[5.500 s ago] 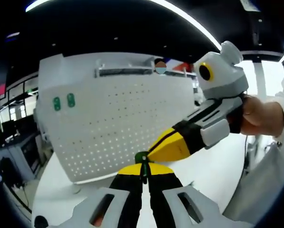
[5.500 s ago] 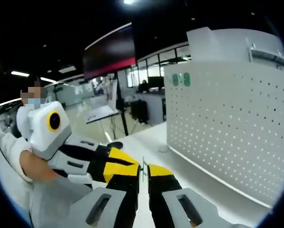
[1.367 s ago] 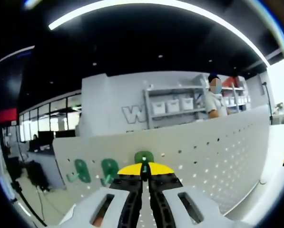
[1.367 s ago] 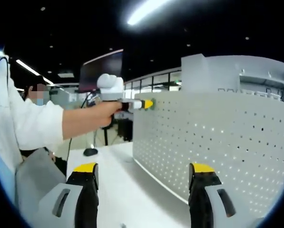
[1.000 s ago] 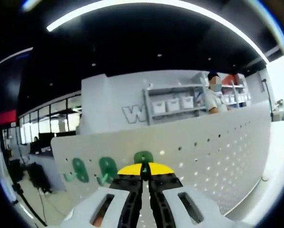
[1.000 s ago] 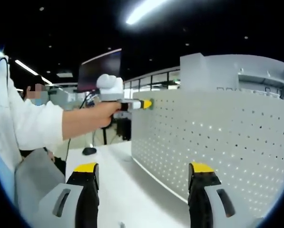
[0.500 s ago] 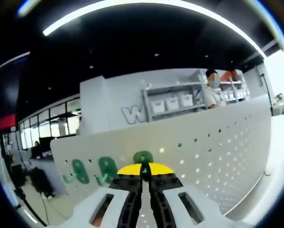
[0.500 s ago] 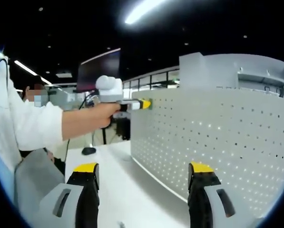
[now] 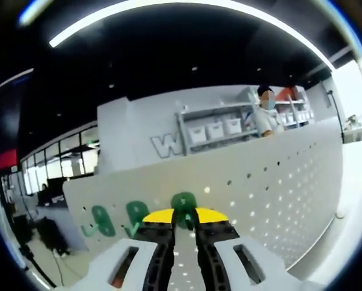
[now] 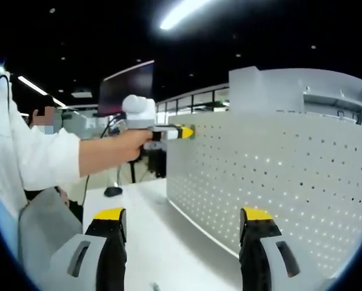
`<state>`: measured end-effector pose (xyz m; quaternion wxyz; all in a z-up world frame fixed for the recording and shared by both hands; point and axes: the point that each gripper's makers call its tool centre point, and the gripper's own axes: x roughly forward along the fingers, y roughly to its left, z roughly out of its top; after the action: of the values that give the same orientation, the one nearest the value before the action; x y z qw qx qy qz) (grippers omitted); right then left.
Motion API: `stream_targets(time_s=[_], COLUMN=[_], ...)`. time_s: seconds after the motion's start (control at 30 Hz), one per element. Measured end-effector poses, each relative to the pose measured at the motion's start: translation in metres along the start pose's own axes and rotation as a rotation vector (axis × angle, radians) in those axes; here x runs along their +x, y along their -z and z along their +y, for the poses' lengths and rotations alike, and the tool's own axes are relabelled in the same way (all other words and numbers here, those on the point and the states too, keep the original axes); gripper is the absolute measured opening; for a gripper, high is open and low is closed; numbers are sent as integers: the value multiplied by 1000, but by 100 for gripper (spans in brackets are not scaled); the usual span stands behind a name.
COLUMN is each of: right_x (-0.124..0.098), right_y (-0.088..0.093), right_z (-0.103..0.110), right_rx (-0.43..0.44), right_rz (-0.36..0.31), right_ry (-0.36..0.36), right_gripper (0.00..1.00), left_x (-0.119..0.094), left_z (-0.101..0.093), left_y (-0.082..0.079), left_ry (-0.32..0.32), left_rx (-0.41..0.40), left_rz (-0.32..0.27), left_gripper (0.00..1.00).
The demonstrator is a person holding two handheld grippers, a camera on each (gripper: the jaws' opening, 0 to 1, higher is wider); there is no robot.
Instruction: Insert the hook assembly into the mounting plate slot until the hook locks in place.
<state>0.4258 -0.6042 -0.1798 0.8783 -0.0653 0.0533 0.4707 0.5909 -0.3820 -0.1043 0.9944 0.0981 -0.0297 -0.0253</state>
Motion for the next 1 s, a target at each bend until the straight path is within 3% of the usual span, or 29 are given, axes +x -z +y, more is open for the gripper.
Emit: stream_targets(time_s=[0.43, 1.0], right_x=[3, 0], right_y=[-3, -9], right_z=[5, 12], right_rx=[-12, -26], right_rz=[-3, -16], right_ry=[-10, -21], right_gripper=[77, 77], left_x=[-20, -64], left_z=[-8, -32], left_y=[7, 6], left_ry=[63, 155], left_rx=[-70, -87], left_rz=[25, 22], left_gripper=[23, 38])
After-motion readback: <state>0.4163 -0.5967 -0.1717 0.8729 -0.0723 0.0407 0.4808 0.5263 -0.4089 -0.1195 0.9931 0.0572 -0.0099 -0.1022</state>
